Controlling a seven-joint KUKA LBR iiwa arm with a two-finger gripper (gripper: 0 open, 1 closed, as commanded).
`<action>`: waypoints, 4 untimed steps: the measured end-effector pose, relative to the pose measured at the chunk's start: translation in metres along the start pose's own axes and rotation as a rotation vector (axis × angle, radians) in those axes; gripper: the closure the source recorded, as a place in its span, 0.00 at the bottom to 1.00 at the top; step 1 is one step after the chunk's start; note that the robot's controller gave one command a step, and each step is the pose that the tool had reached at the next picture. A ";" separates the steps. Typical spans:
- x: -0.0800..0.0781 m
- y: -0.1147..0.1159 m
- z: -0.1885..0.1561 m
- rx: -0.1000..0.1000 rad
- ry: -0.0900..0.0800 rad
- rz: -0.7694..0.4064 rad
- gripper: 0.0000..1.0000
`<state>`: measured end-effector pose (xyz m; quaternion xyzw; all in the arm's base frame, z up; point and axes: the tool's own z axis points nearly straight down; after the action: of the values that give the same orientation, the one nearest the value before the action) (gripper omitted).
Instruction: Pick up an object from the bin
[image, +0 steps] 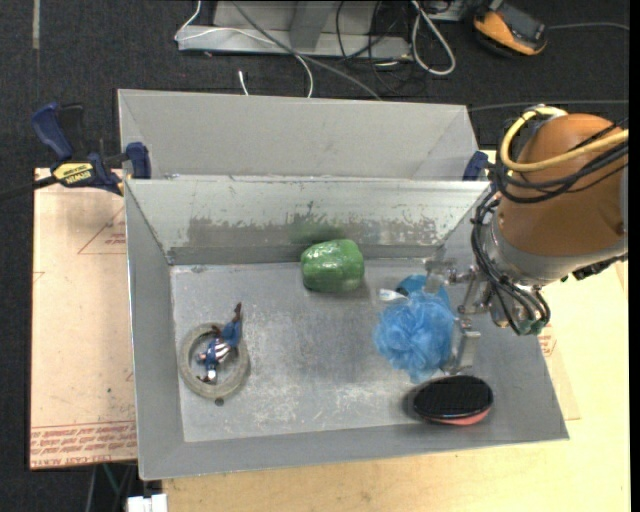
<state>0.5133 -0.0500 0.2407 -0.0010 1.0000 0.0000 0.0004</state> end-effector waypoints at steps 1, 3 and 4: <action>0.000 0.000 0.000 0.000 0.000 0.000 0.00; 0.021 0.058 0.076 0.000 -0.002 -0.144 0.00; 0.024 0.087 0.152 -0.004 -0.004 -0.241 0.00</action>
Offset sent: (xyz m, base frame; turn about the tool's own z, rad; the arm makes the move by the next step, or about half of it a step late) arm -0.0117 0.0693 -0.0684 -0.1758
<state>0.4888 0.0371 0.0889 -0.1210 0.9926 0.0020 0.0023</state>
